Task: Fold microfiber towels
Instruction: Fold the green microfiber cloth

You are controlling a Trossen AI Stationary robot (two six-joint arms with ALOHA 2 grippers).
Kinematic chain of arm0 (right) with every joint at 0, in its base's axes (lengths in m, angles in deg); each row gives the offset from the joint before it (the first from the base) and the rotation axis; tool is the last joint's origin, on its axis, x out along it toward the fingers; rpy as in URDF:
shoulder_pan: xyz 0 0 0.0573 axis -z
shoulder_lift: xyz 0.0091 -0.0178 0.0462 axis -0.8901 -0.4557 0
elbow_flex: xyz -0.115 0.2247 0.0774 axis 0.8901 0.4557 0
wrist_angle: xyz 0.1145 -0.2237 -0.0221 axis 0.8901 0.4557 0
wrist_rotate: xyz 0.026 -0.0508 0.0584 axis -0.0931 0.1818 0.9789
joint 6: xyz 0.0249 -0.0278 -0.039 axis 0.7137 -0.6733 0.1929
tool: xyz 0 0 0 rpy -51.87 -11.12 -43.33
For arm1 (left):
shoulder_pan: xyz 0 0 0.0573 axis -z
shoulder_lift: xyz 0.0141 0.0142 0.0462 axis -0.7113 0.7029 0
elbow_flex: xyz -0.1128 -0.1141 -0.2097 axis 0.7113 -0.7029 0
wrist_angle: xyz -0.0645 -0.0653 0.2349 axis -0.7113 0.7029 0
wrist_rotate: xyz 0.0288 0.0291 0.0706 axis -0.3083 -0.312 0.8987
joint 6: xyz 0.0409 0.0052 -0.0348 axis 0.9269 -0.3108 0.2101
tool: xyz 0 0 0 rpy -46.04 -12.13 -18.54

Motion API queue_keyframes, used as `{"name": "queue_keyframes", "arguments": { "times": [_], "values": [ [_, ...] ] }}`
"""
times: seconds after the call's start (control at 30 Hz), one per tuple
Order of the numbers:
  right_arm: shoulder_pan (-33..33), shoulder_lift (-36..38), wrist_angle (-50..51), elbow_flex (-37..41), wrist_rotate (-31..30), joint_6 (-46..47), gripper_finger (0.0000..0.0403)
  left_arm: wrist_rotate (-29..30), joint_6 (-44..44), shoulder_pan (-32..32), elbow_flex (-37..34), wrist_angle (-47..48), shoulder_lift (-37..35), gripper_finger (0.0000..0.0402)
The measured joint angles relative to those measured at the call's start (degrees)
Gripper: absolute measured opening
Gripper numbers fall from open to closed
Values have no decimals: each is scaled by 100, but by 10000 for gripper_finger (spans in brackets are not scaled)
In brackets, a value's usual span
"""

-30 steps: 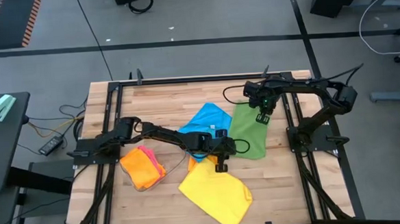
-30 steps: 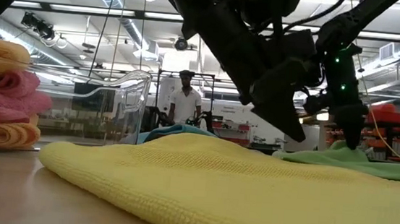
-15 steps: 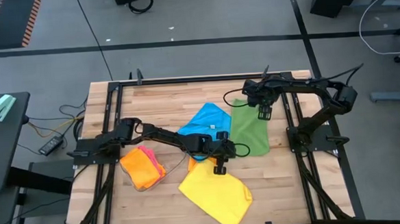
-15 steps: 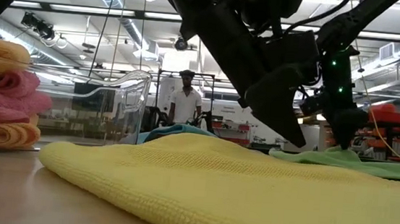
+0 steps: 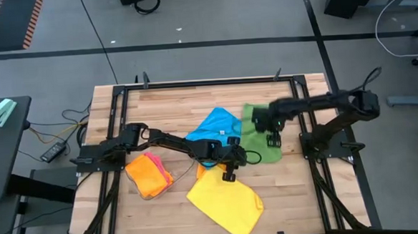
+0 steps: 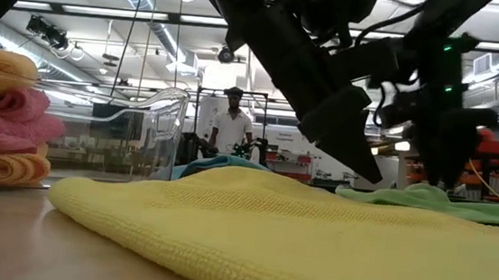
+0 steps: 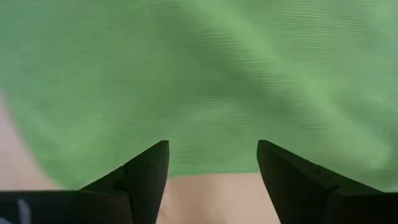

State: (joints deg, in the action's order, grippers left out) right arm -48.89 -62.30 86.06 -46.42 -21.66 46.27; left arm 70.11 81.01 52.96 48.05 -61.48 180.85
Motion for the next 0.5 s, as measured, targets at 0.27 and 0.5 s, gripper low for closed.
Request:
{"name": "queue_keyframes", "arguments": {
  "times": [0.27, 0.5],
  "values": [
    [-2420, 64, -669, 305, -503, 1336, 243, -7, 2, 4, -2, 136, 0, 47],
    [-2892, -219, -306, 278, -329, 3325, 226, 0, 125, 29, -4, 141, 0, 44]
  ]
}}
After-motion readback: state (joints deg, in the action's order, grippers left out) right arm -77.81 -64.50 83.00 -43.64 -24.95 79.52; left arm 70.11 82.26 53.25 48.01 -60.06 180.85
